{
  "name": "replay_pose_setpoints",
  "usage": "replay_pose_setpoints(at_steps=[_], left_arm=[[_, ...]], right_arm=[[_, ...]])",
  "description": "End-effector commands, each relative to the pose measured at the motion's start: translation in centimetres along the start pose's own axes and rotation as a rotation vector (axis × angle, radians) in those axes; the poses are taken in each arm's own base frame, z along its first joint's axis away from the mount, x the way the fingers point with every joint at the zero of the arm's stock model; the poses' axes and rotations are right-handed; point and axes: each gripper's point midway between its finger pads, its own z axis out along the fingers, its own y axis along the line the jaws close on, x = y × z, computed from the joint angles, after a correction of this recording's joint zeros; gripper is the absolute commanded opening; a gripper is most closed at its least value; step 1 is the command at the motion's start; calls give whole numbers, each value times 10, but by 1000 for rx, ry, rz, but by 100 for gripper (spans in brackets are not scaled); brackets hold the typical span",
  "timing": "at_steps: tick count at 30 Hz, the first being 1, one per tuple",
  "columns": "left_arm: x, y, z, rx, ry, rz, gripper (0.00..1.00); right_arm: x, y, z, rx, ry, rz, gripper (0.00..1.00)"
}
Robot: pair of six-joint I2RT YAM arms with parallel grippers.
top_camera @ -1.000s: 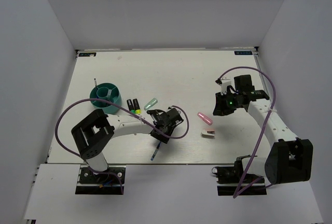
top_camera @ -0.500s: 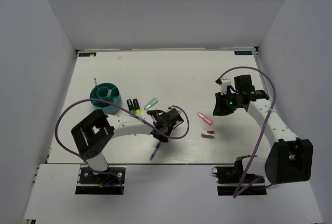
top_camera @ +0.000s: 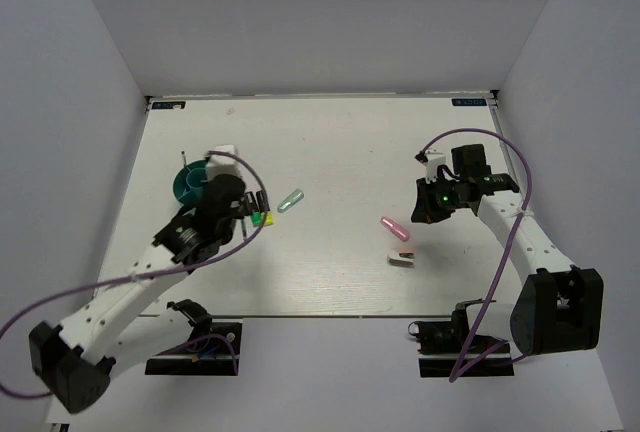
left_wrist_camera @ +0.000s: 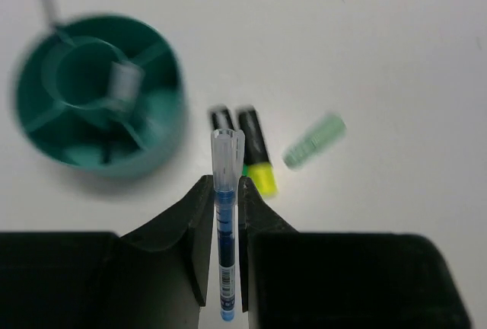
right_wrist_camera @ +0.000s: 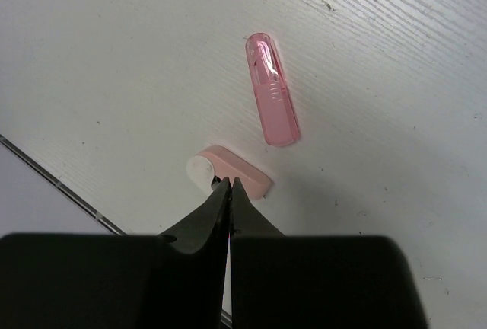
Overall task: Sort the stationery into containers
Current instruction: Pick up the pen from the center of the board, then place the pen in the storage box.
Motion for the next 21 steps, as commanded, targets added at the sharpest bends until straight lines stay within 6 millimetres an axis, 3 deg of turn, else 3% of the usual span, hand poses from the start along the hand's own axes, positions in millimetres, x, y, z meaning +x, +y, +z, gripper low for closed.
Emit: replay_pose_setpoints(at_steps=[1, 4, 5, 6, 8, 10, 15, 21], left_arm=[[-52, 68, -3, -253, -254, -78, 0], [-53, 118, -9, -447, -316, -111, 0], [-80, 122, -17, -459, -428, -124, 0], [-76, 135, -15, -515, -439, -116, 0], [-97, 140, -18, -539, -540, -104, 0], [-102, 148, -10, -558, -530, -65, 0], [-99, 151, 19, -527, -504, -24, 0], [-100, 148, 34, -505, -492, -18, 0]], right_arm=[[-7, 3, -4, -13, -32, -23, 0], [-7, 3, -3, -16, -29, -18, 0], [-7, 4, -3, -18, -30, -20, 0], [-5, 3, -1, -20, -23, -19, 0], [-6, 4, -2, -21, -25, -21, 0], [-6, 2, -1, -19, -26, -21, 0], [-4, 1, 1, -18, -14, -15, 0], [-2, -1, 4, -15, -1, -10, 0]])
